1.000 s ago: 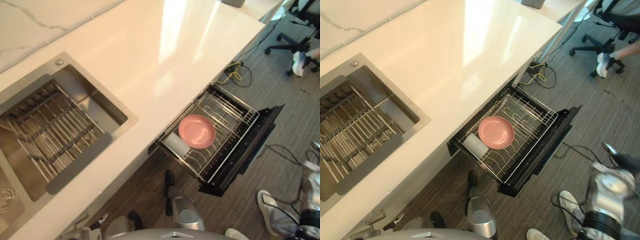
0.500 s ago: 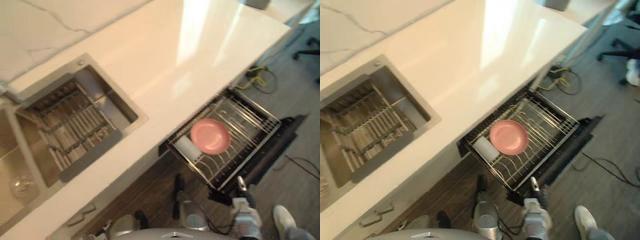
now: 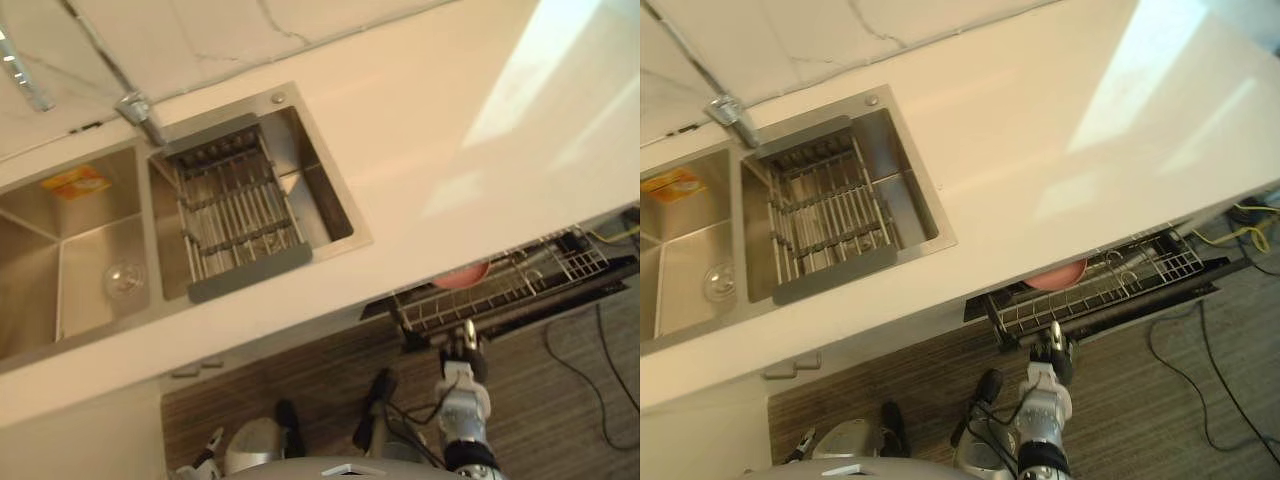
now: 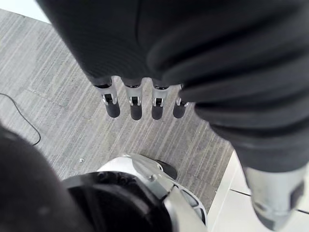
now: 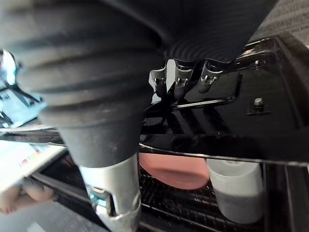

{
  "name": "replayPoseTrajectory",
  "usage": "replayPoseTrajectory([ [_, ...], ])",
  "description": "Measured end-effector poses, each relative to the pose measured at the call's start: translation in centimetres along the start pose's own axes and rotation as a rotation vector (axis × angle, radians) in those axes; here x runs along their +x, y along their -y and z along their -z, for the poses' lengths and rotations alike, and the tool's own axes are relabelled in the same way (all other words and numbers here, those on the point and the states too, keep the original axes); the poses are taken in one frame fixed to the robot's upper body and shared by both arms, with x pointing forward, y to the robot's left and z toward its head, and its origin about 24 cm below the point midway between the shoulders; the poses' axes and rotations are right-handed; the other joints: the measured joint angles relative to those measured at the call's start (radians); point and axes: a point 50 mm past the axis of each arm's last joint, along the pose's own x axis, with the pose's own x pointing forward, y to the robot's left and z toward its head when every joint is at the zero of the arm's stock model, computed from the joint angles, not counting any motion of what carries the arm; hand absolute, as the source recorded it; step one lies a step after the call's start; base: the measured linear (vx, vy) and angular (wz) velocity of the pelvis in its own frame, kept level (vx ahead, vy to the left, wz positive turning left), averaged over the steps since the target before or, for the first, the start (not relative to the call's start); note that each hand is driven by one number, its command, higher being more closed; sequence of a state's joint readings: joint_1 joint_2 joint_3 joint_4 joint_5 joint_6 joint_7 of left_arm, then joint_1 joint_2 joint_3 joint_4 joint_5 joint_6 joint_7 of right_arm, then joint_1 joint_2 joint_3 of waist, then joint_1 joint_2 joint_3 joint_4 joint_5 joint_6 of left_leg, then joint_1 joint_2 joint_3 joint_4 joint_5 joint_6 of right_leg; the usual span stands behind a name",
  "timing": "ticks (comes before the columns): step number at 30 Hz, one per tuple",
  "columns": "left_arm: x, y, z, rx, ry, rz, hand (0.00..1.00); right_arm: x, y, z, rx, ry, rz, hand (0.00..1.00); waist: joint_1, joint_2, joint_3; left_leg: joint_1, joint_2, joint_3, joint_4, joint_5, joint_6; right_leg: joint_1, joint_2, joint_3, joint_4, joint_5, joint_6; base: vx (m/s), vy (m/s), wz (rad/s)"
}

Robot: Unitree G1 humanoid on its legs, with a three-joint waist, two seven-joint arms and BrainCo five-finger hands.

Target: Walk over to the sink, pick up the cup, carry it to the dishwasher, place the cup inside the dishwasher, then close the dishwasher door

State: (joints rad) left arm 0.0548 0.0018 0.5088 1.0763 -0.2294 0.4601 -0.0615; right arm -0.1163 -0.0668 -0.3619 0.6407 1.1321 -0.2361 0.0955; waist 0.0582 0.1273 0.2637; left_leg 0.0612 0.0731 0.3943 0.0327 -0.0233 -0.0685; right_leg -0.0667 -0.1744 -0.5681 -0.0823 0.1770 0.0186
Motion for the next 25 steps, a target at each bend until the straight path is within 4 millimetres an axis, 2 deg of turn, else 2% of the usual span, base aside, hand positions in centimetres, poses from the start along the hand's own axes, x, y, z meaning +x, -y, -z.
replayPoseTrajectory([
  [3,0.0,-0.3,0.5,0.008,-0.015,0.006,0.0,1.2,-3.8,-0.4,0.006,0.02,-0.132,0.0,0.019,0.002,-0.001,-0.014,0.002,-0.014,-0.038,0.028,0.007,-0.006,0.004,-0.045,0.0,-0.001,-0.003,-0.1,-0.031,0.39],
  [4,0.1,-0.3,0.5,0.013,-0.017,0.006,0.0,1.3,-4.7,-0.6,0.003,0.024,-0.169,0.0,0.023,0.001,-0.001,-0.018,0.005,-0.015,-0.038,0.024,0.015,-0.006,0.006,-0.05,0.0,-0.001,-0.003,-0.12,-0.03,0.27],
  [5,0.0,-0.4,0.5,0.014,-0.019,0.014,0.0,1.7,-6.5,-0.8,0.022,0.039,-0.224,0.0,0.024,0.001,0.0,-0.028,0.01,-0.024,-0.036,0.002,0.02,-0.008,0.009,-0.06,0.0,0.004,-0.008,-0.12,-0.019,0.25],
  [9,0.0,-0.8,0.2,0.022,-0.021,0.017,0.0,2.1,-7.8,-0.8,0.047,0.046,-0.235,0.0,0.028,-0.021,0.012,-0.076,0.009,-0.041,-0.039,0.019,0.02,-0.047,0.008,-0.062,0.0,0.025,-0.026,-0.1,-0.005,0.12],
  [14,0.0,-1.0,-0.3,0.01,0.069,0.027,0.0,1.6,-7.4,0.1,-0.031,0.009,-0.249,0.0,0.02,-0.024,0.015,-0.075,0.022,-0.042,-0.05,0.033,0.01,-0.043,0.024,-0.064,0.0,0.018,-0.044,-0.01,0.0,0.0],
  [16,-0.1,-0.8,-0.8,-0.002,0.12,0.038,0.0,0.8,-6.4,0.8,-0.164,-0.035,-0.272,0.0,0.016,-0.03,0.017,-0.074,0.03,-0.044,-0.047,0.033,0.007,-0.041,0.033,-0.064,-0.001,0.013,-0.048,0.0,0.0,0.0],
  [18,-0.1,-0.5,-1.2,-0.033,0.172,0.059,0.0,-0.8,-4.0,2.0,-0.359,-0.124,-0.286,0.0,0.014,-0.04,0.016,-0.073,0.039,-0.047,-0.034,0.026,0.001,-0.033,0.04,-0.064,-0.001,0.007,-0.048,0.05,0.009,0.01],
  [20,-0.2,-0.4,-1.7,-0.071,0.233,0.075,0.0,-2.4,-1.0,3.4,-0.535,-0.226,-0.245,0.0,0.008,-0.053,0.012,-0.061,0.043,-0.056,-0.036,0.023,-0.002,-0.017,0.045,-0.071,-0.001,-0.001,-0.047,0.07,0.025,0.1],
  [22,-0.3,-0.5,-2.0,-0.089,0.279,0.084,0.0,-5.2,4.9,5.1,-0.696,-0.402,-0.078,0.0,-0.004,-0.074,-0.003,-0.042,0.047,-0.065,-0.035,0.014,-0.006,0.007,0.051,-0.073,-0.004,-0.01,-0.04,0.07,0.043,0.11],
  [24,-0.4,-0.6,-2.1,-0.081,0.292,0.084,0.0,-6.9,8.1,5.1,-0.748,-0.466,0.046,0.0,-0.007,-0.089,-0.014,-0.032,0.047,-0.061,-0.035,0.007,-0.005,0.015,0.051,-0.068,-0.006,-0.012,-0.035,0.07,0.059,-0.04],
  [25,-0.5,-0.7,-2.4,-0.058,0.305,0.08,0.0,-7.1,9.2,4.6,-0.776,-0.472,0.095,0.0,-0.018,-0.1,-0.02,-0.024,0.045,-0.062,-0.036,0.005,-0.007,0.022,0.049,-0.068,-0.006,-0.011,-0.031,0.05,0.049,-0.03],
])
